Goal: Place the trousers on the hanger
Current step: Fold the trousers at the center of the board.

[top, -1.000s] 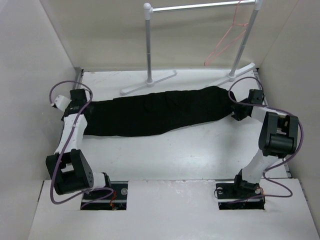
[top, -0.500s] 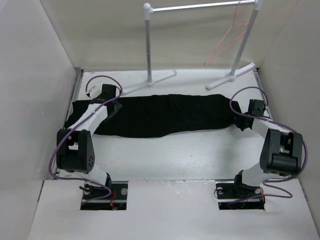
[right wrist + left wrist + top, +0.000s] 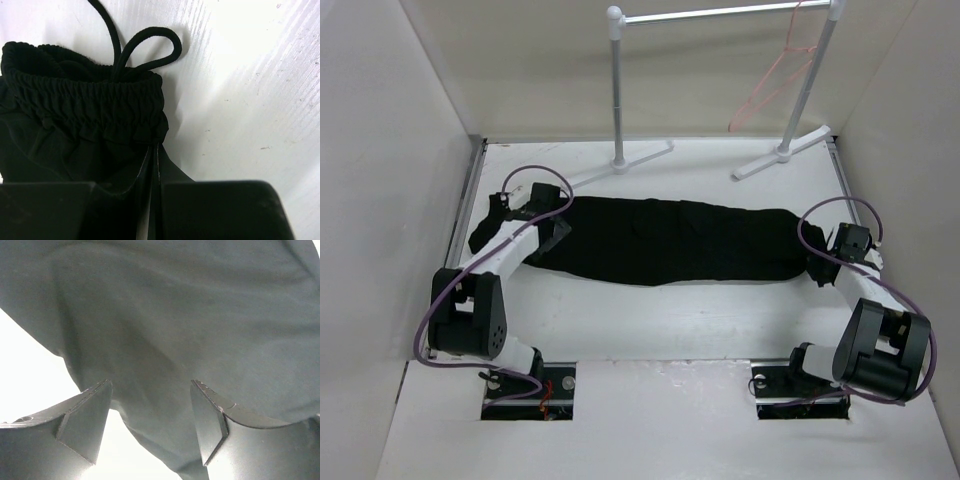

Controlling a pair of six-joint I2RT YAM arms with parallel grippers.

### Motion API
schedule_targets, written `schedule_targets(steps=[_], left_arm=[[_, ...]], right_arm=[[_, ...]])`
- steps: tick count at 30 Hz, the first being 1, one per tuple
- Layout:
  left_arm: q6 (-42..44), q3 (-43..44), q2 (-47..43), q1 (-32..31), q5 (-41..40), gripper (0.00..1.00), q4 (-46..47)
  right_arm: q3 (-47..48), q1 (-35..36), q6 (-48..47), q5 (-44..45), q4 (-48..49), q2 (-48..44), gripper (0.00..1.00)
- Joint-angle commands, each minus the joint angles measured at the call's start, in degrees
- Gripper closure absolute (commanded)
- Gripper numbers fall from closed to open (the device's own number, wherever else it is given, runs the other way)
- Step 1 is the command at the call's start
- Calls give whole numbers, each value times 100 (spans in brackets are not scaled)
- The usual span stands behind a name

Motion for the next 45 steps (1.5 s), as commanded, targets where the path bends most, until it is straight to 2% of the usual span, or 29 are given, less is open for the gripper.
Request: schedule_targets(steps=[1,6,11,18,19,22,27,31,34,41,43,45], left_arm=[[23,118,-351,-251,48,39,17],[14,364,-71,-366,39,39,386],[-21,566,483,-121,66,40,711],[-144,847,405,-225,180,41,791],[-144,856,387,-269,171,41,800],[-83,856,439,-313,145,41,957],[-91,856,1019,55,74,41,1292],[-179,830,1353,258,215,42,1406],[-223,839,1529,346,233,42,1380],[-293,321,1547,644,206,42,1301],[-328,180,1495,715,198,42,1240],[-346,5,1381,732,127,42,1169]], right_arm=[[10,8,-42,124,45,-70,90],[10,8,-42,124,45,-70,90],[10,8,-42,124,45,-70,90],[10,8,-42,124,45,-70,90],[663,451,-425,-876,-1156,-2368,23],[783,596,-394,-790,-1106,-2225,23],[574,614,-288,-789,-887,-1864,23],[29,114,-271,-754,-501,-1566,22],[-95,-168,-279,-877,-105,-1101,22],[10,-168,-297,-720,651,218,23],[141,-168,-236,-728,739,552,28],[256,-168,-148,-684,775,737,43]])
